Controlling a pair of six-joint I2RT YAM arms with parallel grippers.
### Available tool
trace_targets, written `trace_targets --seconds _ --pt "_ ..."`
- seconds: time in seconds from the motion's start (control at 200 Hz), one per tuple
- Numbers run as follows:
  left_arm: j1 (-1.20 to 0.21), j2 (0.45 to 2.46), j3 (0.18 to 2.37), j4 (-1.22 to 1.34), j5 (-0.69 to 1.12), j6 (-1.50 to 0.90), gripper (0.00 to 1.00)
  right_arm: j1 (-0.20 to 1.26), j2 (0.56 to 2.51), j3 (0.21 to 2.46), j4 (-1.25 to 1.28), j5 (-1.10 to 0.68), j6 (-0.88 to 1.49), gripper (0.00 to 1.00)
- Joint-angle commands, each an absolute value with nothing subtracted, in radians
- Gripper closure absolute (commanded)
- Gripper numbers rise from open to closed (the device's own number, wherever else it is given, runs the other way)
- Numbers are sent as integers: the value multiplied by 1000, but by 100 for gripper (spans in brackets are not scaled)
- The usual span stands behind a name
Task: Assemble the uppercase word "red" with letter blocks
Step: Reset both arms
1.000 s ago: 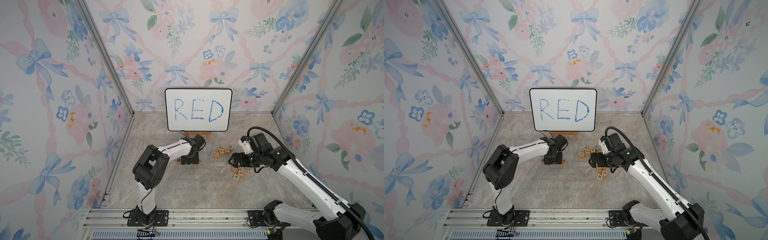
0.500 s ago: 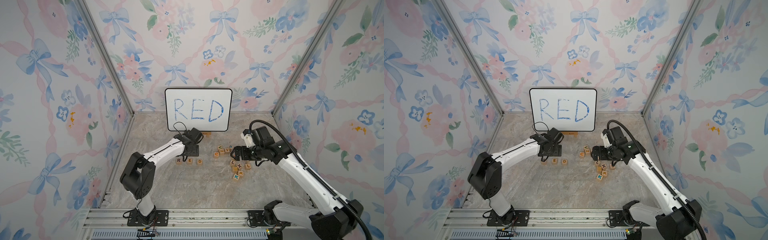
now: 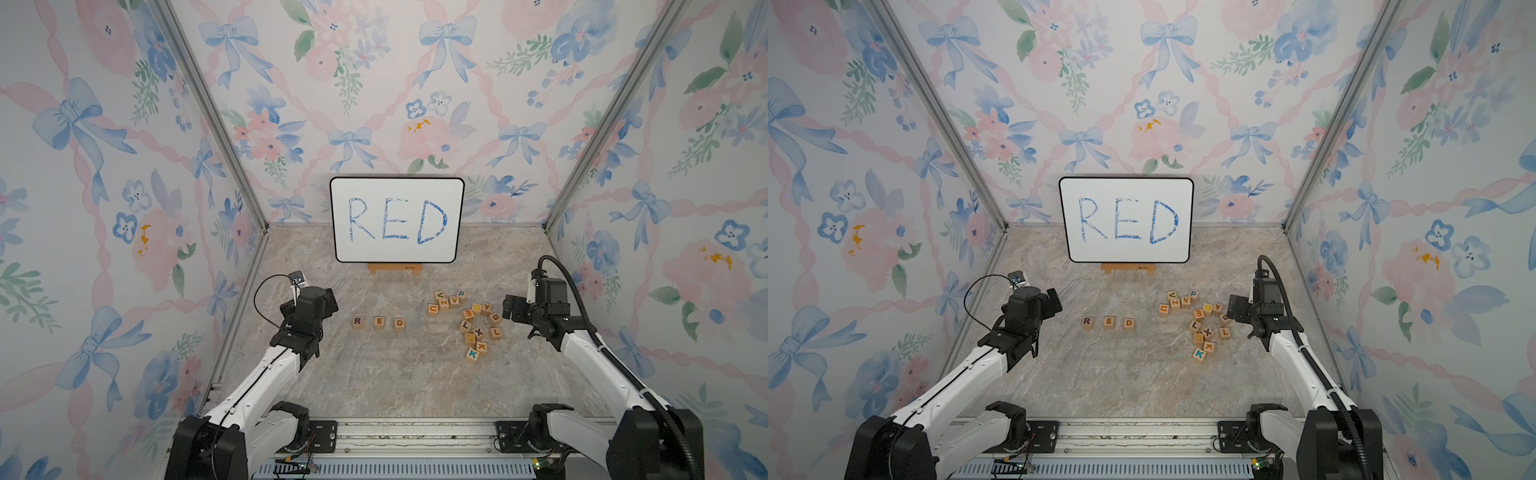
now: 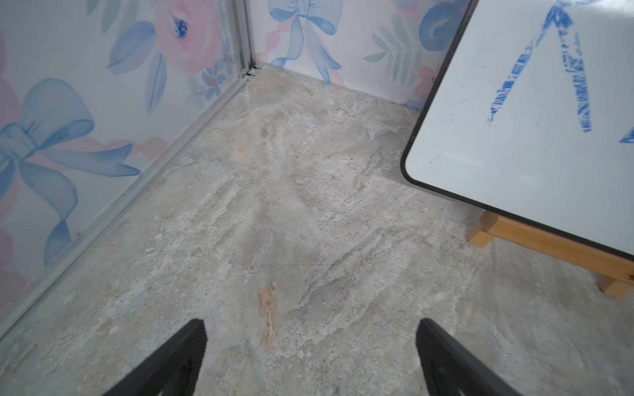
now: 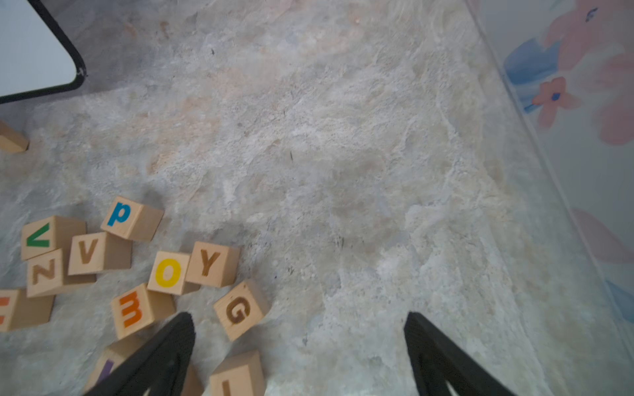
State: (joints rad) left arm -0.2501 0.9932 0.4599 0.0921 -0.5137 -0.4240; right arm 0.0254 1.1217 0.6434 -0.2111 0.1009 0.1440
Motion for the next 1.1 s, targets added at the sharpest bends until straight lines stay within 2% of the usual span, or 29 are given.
trace_targets --seconds 0.0,0.115,0.23,0.46,0.655,0.77,1.095 --pt "-208 937 342 444 -587 -284 2 15 1144 588 135 122 69 3" --pt "-107 945 245 599 -453 -284 2 5 1210 541 278 133 68 3" --pt "-76 1035 198 728 -435 -283 2 0 1258 504 379 146 81 3" --pt "-74 1331 173 1118 -378 -213 2 -1 1336 454 570 159 78 3" --pt "-94 1476 210 1228 -271 -104 2 31 1426 413 754 181 47 3" --pt "-109 1551 163 1397 -294 -88 2 71 1529 364 935 207 7 3" --pt "-150 1556 174 1388 -348 -54 2 78 1546 383 918 214 4 3"
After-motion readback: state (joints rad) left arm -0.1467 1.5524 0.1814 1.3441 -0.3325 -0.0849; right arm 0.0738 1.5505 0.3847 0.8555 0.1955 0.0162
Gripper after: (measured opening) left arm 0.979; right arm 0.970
